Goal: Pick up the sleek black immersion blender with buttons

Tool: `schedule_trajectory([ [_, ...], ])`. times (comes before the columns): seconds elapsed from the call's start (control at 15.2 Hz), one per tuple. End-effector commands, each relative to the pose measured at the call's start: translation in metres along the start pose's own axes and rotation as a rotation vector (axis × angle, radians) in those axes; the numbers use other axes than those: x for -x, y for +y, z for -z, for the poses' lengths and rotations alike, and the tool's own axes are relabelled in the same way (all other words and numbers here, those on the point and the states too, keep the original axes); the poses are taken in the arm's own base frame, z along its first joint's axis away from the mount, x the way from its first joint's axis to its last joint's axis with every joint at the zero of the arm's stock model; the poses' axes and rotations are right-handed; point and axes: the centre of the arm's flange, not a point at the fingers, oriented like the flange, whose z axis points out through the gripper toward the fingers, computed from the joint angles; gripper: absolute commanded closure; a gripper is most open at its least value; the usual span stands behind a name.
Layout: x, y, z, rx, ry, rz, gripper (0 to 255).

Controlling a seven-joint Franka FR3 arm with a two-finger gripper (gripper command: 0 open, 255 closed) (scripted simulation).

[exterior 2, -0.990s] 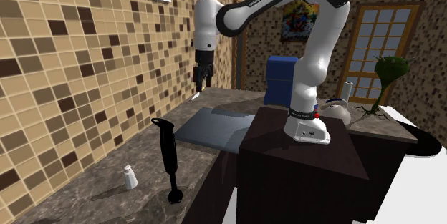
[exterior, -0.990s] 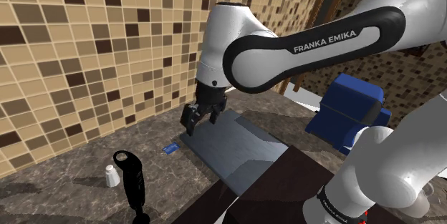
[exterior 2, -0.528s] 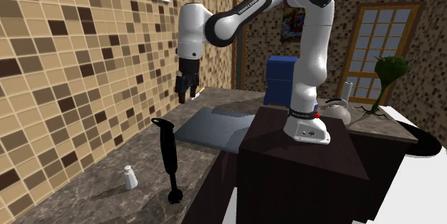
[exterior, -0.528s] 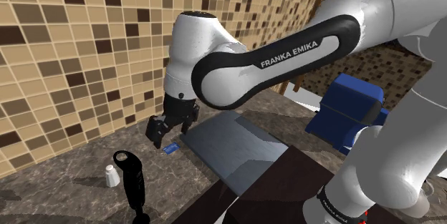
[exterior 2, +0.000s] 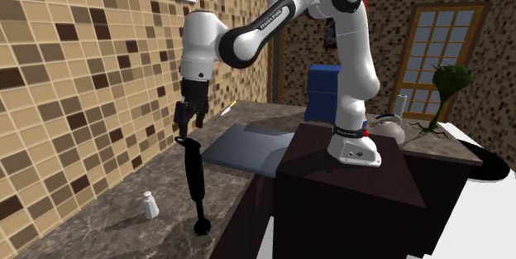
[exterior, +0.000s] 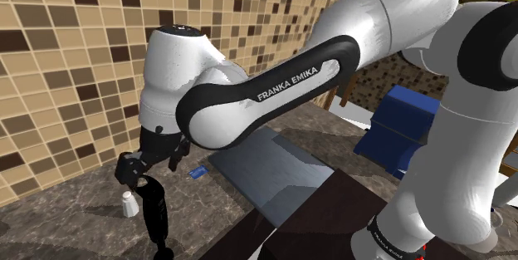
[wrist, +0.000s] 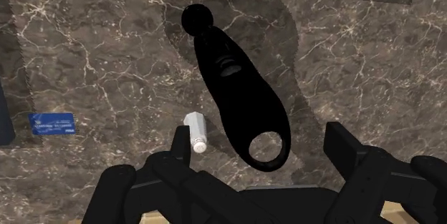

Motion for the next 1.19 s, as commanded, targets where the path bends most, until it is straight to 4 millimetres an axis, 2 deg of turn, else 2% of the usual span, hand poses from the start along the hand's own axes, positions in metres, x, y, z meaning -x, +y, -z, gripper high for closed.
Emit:
schedule_trajectory([
  [0.0, -0.006, -0.008, -0.01, -0.005, 0.005, 0.004, 0],
  [0.4, -0.002, -0.002, -0.041, -0.005, 0.005, 0.004, 0],
  [0.53, -0.001, -0.002, -0.044, -0.005, 0.005, 0.004, 0],
  [0.59, -0.001, -0.002, -0.044, -0.005, 0.005, 0.004, 255],
  [1.12, -0.002, -0.002, -0.044, -0.005, 0.005, 0.004, 255],
])
